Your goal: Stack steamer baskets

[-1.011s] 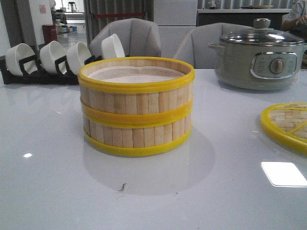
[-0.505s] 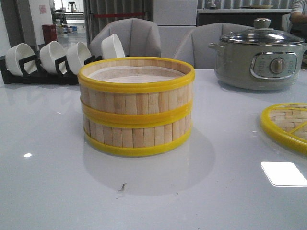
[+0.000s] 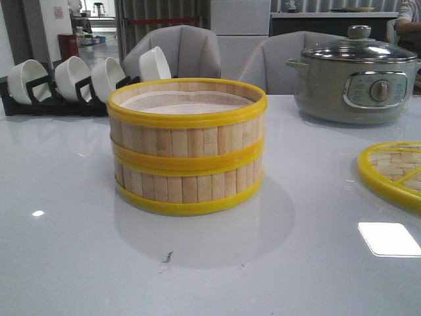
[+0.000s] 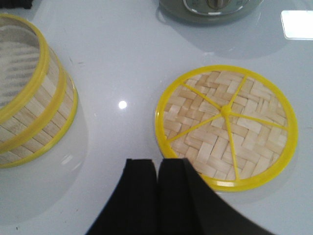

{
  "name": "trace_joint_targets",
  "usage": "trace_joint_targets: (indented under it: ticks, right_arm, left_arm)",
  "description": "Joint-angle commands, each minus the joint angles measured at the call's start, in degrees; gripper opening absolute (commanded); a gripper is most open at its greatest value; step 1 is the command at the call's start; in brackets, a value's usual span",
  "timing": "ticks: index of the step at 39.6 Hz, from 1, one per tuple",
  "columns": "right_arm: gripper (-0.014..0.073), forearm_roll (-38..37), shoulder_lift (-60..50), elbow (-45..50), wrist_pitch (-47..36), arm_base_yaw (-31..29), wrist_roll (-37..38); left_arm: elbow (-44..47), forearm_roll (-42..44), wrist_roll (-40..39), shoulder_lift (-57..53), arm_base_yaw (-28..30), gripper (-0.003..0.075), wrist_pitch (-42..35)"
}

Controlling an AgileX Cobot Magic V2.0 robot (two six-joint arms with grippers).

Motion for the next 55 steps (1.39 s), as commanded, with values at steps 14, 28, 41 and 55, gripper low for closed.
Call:
trace_joint_targets:
  ticks: [14, 28, 41, 55]
  right_arm:
    - [0.03, -2.8, 14.5, -5.1, -4.9, -4.8, -0.8]
    - [0.03, -2.8, 34.2, -17.4, -0.1, -10.4, -0.8]
    - [0.03, -2.8, 44.0, -24.4, 1.2, -10.5, -0.7]
    - [0.0301, -2.8, 48.3, -27.1, 0.9, -11.6, -0.6]
  left_arm:
    - [-1.7, -0.2, -0.4, 0.1, -0.1, 0.0085, -4.8]
    - [-1.7, -0.2, -0.4, 0.1, -0.1, 0.0085, -4.8]
    - [-1.7, -0.2, -0.4, 0.1, -0.1, 0.0085, -4.8]
    - [-1.7, -0.2, -0.4, 0.1, -0.1, 0.0085, -4.8]
